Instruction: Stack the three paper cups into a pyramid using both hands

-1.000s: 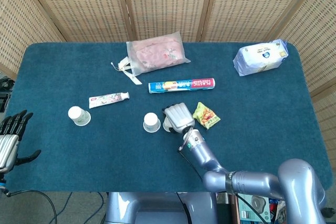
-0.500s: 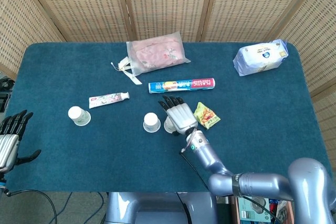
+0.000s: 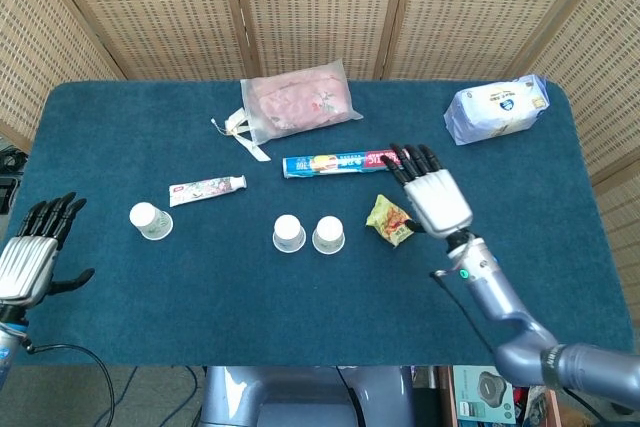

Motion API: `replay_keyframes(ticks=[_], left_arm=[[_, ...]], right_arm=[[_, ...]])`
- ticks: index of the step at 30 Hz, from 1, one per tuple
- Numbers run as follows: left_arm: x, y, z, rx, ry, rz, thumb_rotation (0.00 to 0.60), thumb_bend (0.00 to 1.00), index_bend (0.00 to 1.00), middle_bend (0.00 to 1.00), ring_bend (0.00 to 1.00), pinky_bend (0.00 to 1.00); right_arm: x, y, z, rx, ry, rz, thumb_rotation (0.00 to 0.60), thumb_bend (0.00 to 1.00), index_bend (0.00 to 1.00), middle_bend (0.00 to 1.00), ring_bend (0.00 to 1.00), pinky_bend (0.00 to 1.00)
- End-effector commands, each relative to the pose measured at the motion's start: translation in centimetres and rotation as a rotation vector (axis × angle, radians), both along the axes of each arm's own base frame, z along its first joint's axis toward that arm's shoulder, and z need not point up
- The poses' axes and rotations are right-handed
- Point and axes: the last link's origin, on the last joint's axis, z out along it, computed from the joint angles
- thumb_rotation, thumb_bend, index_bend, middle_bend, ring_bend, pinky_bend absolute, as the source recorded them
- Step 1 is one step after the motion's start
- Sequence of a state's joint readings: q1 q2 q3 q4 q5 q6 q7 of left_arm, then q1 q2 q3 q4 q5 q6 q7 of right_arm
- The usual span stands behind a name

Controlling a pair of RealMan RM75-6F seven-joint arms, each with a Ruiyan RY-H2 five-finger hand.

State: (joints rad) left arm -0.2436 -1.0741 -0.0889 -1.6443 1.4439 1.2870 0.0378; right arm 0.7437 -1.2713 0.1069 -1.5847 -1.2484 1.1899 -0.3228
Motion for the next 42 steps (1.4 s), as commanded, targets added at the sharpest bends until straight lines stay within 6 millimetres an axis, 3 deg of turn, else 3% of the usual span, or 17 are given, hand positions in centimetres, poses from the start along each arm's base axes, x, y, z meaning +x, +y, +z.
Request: replay_keyframes(ticks=[1,2,6,19,30,42], left_arm=[[0.4,2.8,-1.1,-0.035,0.015,-0.028,0.600,0.23,0.00,0.00,0.00,0.00],[0.5,4.0,-1.8,-0.064,0.010,-0.028,0.600,0.23,0.00,0.00,0.00,0.00],[0.2,5.8,-2.9,-0.114,0.006,-0.013,0.600,0.23,0.00,0.00,0.00,0.00],[-1.3,9.3,-6.0,-0.184,-0.012,0.116,0.600,0.23,0.02,0.00,0.00,0.05],[-2.2,10.4,-8.5,-0.183,-0.092,0.154,0.600,0.23,0.20,0.18,0.14,0.22],[-1.5,11.2,-9.2,-0.156,-0.080,0.111,0.600,0.23,0.37,0.36,0.27,0.30]], right_arm=[[-7.5,3.1,4.4,-0.088,0.010,-0.006,0.600,0.05,0.00,0.05,0.02,0.11],[-8.8,4.3,4.9,-0.104,-0.005,-0.019,0.600,0.05,0.00,0.06,0.02,0.11],[-10.5,6.6,5.4,-0.127,-0.051,-0.042,0.600,0.05,0.00,0.06,0.02,0.09],[-14.5,13.1,5.3,-0.195,-0.162,-0.119,0.600,0.04,0.00,0.07,0.02,0.05],[-14.8,13.0,6.0,-0.213,-0.184,-0.140,0.600,0.04,0.00,0.08,0.02,0.05],[-14.7,13.0,5.5,-0.207,-0.172,-0.131,0.600,0.04,0.00,0.10,0.03,0.05]])
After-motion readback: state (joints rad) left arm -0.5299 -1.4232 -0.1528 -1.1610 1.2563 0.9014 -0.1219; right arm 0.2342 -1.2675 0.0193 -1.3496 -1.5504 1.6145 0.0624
